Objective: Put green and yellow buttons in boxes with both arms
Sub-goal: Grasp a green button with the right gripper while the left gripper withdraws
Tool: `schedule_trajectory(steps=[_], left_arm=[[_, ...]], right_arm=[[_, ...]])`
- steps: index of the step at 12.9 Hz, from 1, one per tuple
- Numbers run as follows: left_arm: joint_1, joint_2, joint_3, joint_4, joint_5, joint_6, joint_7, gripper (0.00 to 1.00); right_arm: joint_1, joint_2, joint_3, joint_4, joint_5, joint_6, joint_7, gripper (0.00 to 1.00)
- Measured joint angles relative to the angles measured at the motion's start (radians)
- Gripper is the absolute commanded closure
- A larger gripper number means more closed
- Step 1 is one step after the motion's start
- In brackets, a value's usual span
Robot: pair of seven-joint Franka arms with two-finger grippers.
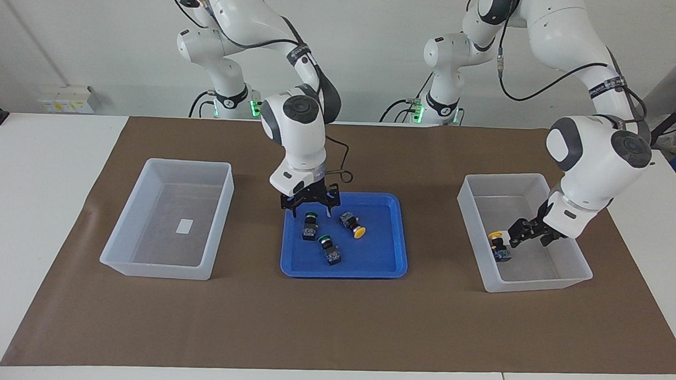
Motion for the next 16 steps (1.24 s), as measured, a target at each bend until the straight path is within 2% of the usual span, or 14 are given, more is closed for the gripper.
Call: schedule_trajectory(steps=[4,10,11,13,14,15,16], left_arm=[[-0.033,0.005,-0.019,0.057,-0.021,-0.092,-0.008,0.12],[-0.161,-0.003,-0.022,0.071,-0.028,-0.109,-0.244,0.12],[-0.173,-0.003,-0.022,0.071,-0.028,-0.109,-0.266,0.12],[-0.186,-0.004,-0.022,0.063,-0.028,-0.097,-0.303,0.12],[-0.193,-0.005,-0.023,0.044,-0.028,-0.063,-0.33,0.12],[-0.203,-0.009,-0.024,0.01,-0.028,-0.012,-0.357,0.12],[-0.212,-0.017,-0.024,-0.032,-0.028,0.041,-0.378,0.13]], right_arm=[[0.023,0.044,0.0,-0.025,-0.019,0.041,-0.001,0.04],[0.028,0.072,-0.001,-0.034,-0.04,0.074,-0.013,0.18],[0.028,0.074,-0.001,-0.036,-0.04,0.074,-0.016,0.24],[0.027,0.074,-0.001,-0.043,-0.04,0.074,-0.037,0.48],[0.027,0.074,-0.002,-0.046,-0.04,0.074,-0.045,0.64],[0.026,0.074,-0.002,-0.048,-0.04,0.074,-0.046,0.86],[0.026,0.074,-0.002,-0.049,-0.04,0.075,-0.046,1.0]])
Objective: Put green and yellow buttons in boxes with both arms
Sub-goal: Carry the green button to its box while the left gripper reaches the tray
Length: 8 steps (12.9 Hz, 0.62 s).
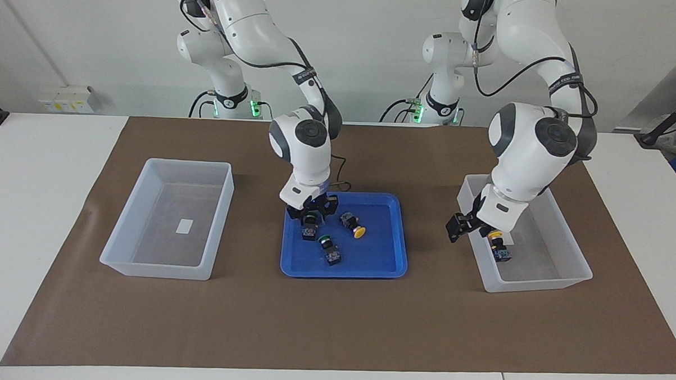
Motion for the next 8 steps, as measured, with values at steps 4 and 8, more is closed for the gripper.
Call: schedule_trajectory(steps=[4,8], left_arm=[[-0.007,-0.032,0.0,-0.091,-0.014,0.057,-0.022,0.16],[-0.04,-0.044,-0.003,-0.125,-0.061,0.119,-0.175,0.19]], right_arm=[[-0.003,-0.013,-0.001,0.003,0.0,-0.006,0.0,1.0],[-0.033,-0.175,-0.006,0.026,0.0,-0.186,0.0,1.0]])
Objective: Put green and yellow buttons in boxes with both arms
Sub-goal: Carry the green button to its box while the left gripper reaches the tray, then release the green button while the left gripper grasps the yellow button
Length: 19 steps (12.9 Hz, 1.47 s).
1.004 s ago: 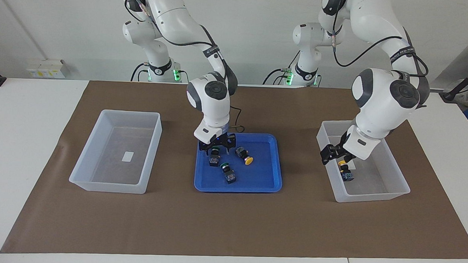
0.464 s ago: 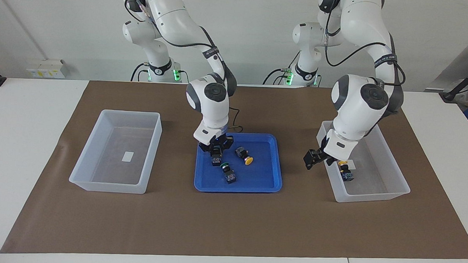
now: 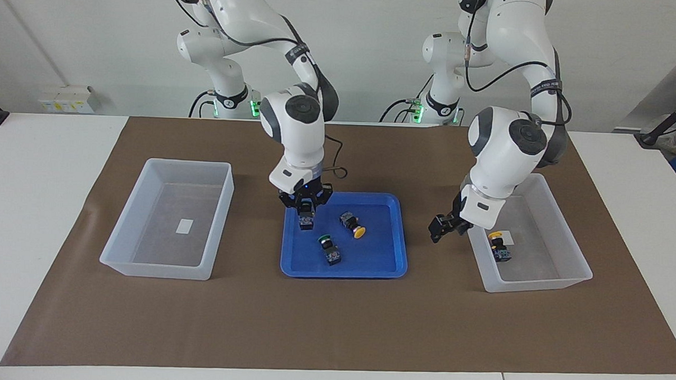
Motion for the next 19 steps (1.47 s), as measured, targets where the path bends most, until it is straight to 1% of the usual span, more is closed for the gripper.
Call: schedule_trajectory(steps=[2,4,6,9,10,12,14,17,18,19], left_arm=[[-0.041,0.0,-0.001,-0.013,-0.006,0.049,-0.139,0.2],[-0.104,0.0,-0.003,-0.039,-0.007,0.132,-0.319,0.2],[-0.176,0.002,-0.002,-0.068,-0.007,0.188,-0.47,0.2],[-0.269,0.022,0.001,-0.084,-0.007,0.205,-0.582,0.2],[-0.287,0.029,0.001,-0.086,-0.007,0.205,-0.603,0.21],[-0.323,0.047,0.007,-0.093,0.001,0.203,-0.64,0.21],[-0.344,0.063,0.009,-0.096,0.023,0.202,-0.666,0.21],[-0.352,0.083,0.012,-0.105,0.05,0.199,-0.67,0.21],[-0.352,0.09,0.014,-0.108,0.056,0.201,-0.67,0.21],[-0.352,0.095,0.015,-0.112,0.058,0.203,-0.67,0.21]], right_arm=[[-0.053,-0.102,-0.001,0.003,0.0,-0.099,-0.005,1.0],[-0.142,-0.169,-0.005,0.002,0.0,-0.152,-0.053,1.0],[-0.258,-0.195,-0.009,-0.001,0.0,-0.163,-0.149,1.0],[-0.422,-0.192,-0.013,-0.042,0.001,-0.159,-0.334,1.0],[-0.463,-0.189,-0.014,-0.074,0.001,-0.138,-0.379,1.0],[-0.525,-0.179,-0.014,-0.168,0.001,-0.038,-0.452,1.0],[-0.558,-0.169,-0.014,-0.247,0.001,0.046,-0.491,1.0],[-0.582,-0.154,-0.014,-0.316,0.001,0.127,-0.504,1.0],[-0.582,-0.151,-0.014,-0.339,0.001,0.154,-0.504,0.93],[-0.582,-0.144,-0.014,-0.357,0.001,0.18,-0.504,0.7]])
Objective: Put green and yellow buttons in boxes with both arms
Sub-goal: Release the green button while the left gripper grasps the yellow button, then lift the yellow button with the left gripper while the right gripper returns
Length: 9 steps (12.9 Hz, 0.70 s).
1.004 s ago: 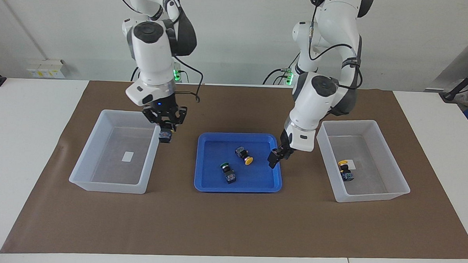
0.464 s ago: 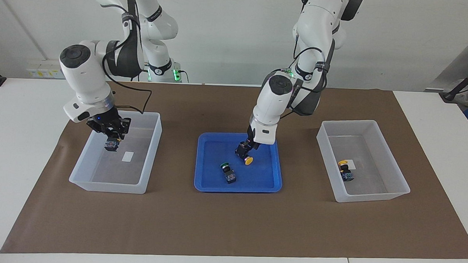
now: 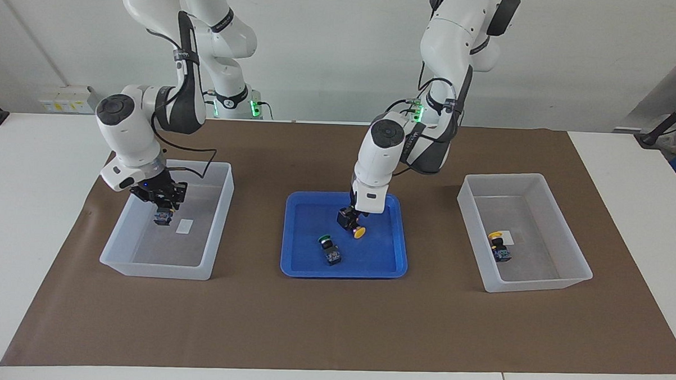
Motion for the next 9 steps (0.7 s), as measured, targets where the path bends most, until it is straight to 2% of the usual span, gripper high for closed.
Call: schedule_trajectory(steps=[2,4,7,9], left_arm=[[0.0,0.001,0.001,-0.019,0.001,0.026,-0.005,0.26],[0.0,0.001,0.001,-0.047,0.001,0.079,-0.019,0.31],[0.0,0.001,0.001,-0.069,0.001,0.122,-0.027,0.55],[0.0,0.001,0.001,-0.069,0.001,0.131,-0.032,0.84]], right_arm=[[0.0,0.027,0.0,-0.017,0.001,0.042,0.0,0.0],[0.0,0.037,0.0,-0.015,0.001,0.051,0.0,0.0],[0.002,0.014,0.002,0.032,0.003,0.042,0.004,0.0],[0.006,-0.032,0.01,0.084,0.005,-0.018,0.03,0.0]])
